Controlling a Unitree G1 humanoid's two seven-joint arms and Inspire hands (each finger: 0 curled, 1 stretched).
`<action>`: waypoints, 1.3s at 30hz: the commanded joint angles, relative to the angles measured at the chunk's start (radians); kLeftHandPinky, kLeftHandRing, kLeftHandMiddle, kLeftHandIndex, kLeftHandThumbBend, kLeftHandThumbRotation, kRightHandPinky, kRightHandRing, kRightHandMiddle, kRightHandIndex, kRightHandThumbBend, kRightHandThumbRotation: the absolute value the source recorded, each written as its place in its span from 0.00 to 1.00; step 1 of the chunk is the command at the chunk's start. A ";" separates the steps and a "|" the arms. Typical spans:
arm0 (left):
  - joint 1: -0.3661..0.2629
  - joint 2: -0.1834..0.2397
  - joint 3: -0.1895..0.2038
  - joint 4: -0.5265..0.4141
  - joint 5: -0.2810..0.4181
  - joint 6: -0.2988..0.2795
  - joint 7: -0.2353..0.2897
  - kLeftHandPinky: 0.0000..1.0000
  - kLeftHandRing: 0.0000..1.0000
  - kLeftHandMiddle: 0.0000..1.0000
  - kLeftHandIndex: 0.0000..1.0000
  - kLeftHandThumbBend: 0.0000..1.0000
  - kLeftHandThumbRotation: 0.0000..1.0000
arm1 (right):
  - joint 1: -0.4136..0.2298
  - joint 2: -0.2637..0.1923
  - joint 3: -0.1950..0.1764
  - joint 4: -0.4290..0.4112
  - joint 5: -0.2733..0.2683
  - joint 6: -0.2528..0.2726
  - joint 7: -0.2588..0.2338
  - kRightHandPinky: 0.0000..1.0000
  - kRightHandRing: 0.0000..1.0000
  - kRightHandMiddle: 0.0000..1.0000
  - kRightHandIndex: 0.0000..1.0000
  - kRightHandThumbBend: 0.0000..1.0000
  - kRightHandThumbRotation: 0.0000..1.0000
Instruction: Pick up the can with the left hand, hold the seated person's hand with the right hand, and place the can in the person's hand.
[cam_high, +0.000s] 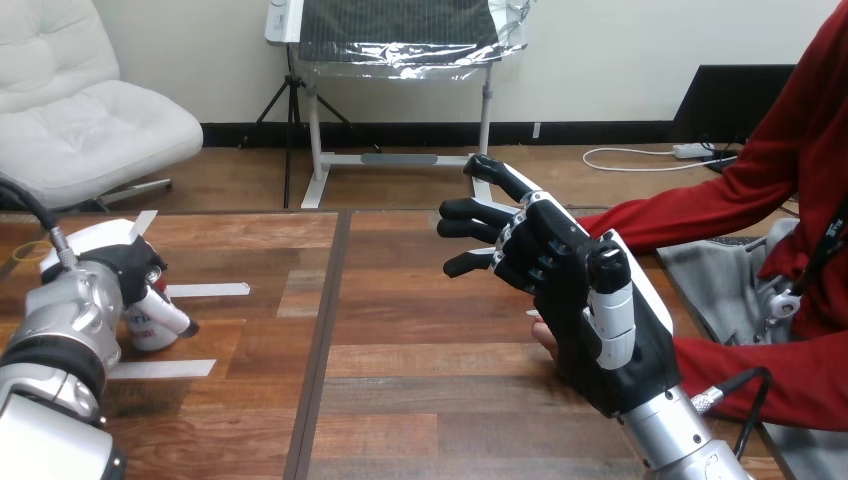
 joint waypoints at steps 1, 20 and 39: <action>-0.019 -0.006 0.002 0.000 -0.004 0.002 0.000 0.65 0.83 0.86 0.83 0.66 0.06 | -0.034 -0.001 -0.014 -0.025 0.010 -0.024 0.002 0.63 0.77 0.78 0.89 0.92 1.00; -0.017 0.002 0.026 -0.001 -0.017 -0.012 0.004 0.62 0.76 0.82 0.82 0.63 0.00 | -0.034 0.000 -0.015 -0.025 0.014 -0.021 0.006 0.62 0.77 0.78 0.89 0.92 1.00; -0.017 0.006 0.066 -0.006 -0.066 0.007 0.011 0.42 0.57 0.66 0.78 0.63 0.00 | -0.033 0.000 -0.016 -0.025 0.010 -0.021 0.004 0.62 0.77 0.78 0.89 0.92 1.00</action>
